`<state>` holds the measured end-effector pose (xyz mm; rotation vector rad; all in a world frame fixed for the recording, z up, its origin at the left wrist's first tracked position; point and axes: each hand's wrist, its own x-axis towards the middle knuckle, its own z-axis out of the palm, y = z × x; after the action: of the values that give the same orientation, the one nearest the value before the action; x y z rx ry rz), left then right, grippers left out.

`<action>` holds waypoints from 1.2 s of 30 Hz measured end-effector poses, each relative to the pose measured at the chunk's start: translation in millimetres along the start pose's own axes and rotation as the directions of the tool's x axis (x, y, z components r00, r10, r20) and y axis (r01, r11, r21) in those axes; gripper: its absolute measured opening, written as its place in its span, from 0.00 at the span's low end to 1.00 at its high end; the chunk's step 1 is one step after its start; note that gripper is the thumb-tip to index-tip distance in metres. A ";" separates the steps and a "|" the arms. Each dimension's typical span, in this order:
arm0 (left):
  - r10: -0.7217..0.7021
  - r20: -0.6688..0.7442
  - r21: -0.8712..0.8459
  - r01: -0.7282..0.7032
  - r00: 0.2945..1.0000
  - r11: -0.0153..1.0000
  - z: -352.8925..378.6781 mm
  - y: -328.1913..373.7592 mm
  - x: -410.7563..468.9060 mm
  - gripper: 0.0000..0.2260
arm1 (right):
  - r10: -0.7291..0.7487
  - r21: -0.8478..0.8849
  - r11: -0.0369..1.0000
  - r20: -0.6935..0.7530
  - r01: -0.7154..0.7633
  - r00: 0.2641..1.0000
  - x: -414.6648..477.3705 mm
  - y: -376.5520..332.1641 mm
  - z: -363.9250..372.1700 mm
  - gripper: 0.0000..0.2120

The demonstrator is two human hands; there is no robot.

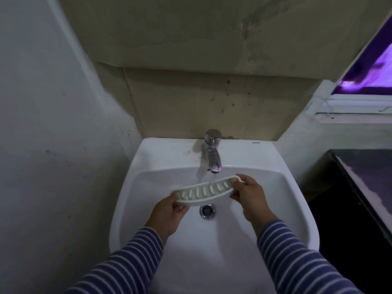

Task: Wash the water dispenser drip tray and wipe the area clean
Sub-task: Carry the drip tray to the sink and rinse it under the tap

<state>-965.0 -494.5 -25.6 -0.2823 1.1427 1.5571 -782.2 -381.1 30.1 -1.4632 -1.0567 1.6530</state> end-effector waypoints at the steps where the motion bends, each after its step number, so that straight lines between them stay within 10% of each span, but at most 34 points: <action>1: -0.009 -0.013 0.011 0.009 1.000 1.000 1.8 -3.4 0.6 0.07 | -0.046 -0.029 0.999 -0.010 0.045 0.999 -0.6 -3.0 0.2 0.11; 10: -0.107 0.063 0.183 0.094 0.992 0.979 43.2 -20.5 -4.2 0.08 | -0.272 -0.081 0.961 -0.128 0.263 0.954 -5.3 -24.9 -23.8 0.10; 22: -0.044 0.199 0.143 0.016 0.979 0.990 39.4 12.4 -16.4 0.04 | 0.094 0.351 0.935 -0.124 -0.045 0.988 1.1 5.4 -23.4 0.05; 36: 0.033 0.069 0.025 -0.035 0.997 0.999 -18.0 26.0 -17.2 0.06 | 0.082 0.000 0.997 0.059 -0.082 0.995 -9.9 5.9 8.7 0.10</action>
<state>-988.3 -516.6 -9.3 -0.1915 1.1191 1.5684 -789.4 -393.6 29.5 -1.4820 -1.0387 1.7637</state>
